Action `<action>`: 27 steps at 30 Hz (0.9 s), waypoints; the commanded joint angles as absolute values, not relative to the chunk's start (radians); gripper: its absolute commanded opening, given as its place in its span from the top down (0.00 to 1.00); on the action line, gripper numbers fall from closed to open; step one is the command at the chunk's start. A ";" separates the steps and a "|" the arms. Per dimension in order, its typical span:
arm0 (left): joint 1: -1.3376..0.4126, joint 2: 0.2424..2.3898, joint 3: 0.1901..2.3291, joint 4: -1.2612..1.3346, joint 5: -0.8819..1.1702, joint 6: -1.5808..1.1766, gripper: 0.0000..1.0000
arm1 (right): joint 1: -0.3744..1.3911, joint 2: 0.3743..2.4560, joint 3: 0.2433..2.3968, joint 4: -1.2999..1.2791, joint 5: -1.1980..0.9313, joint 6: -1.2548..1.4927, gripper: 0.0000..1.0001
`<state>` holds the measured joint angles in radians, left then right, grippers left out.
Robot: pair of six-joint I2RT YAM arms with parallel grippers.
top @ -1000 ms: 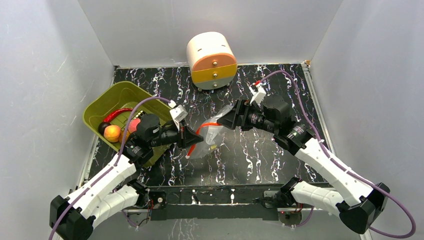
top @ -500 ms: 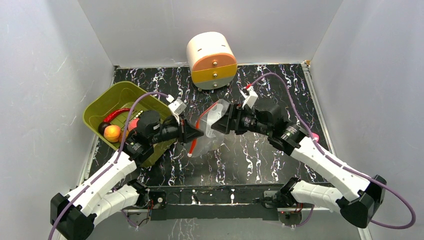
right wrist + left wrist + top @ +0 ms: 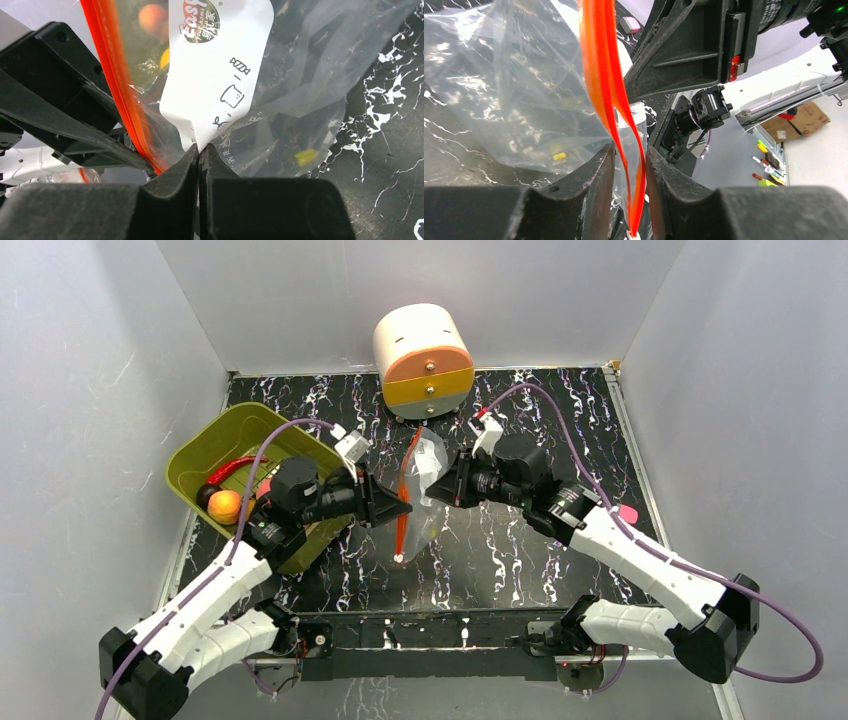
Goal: Place the food in the zip-top bag and seal the zipper
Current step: Open the zipper of the food storage bag.
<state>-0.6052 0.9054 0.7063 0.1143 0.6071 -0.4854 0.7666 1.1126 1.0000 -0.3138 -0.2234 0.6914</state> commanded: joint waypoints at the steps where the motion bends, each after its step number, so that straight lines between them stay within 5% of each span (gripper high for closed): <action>1: -0.609 0.836 0.792 -0.038 0.584 -0.395 0.71 | 0.769 1.040 1.019 -0.252 -0.238 0.644 1.00; 23: -0.610 0.819 0.772 -0.009 0.521 -0.435 0.71 | 0.769 1.004 0.941 -0.169 -0.317 0.703 1.00; 25: -0.610 0.818 0.764 0.006 0.522 -0.445 0.75 | 0.769 1.010 0.941 -0.170 -0.320 0.705 1.00; 27: -0.610 0.810 0.754 0.031 0.527 -0.454 0.89 | 0.769 1.014 0.941 -0.175 -0.319 0.707 1.00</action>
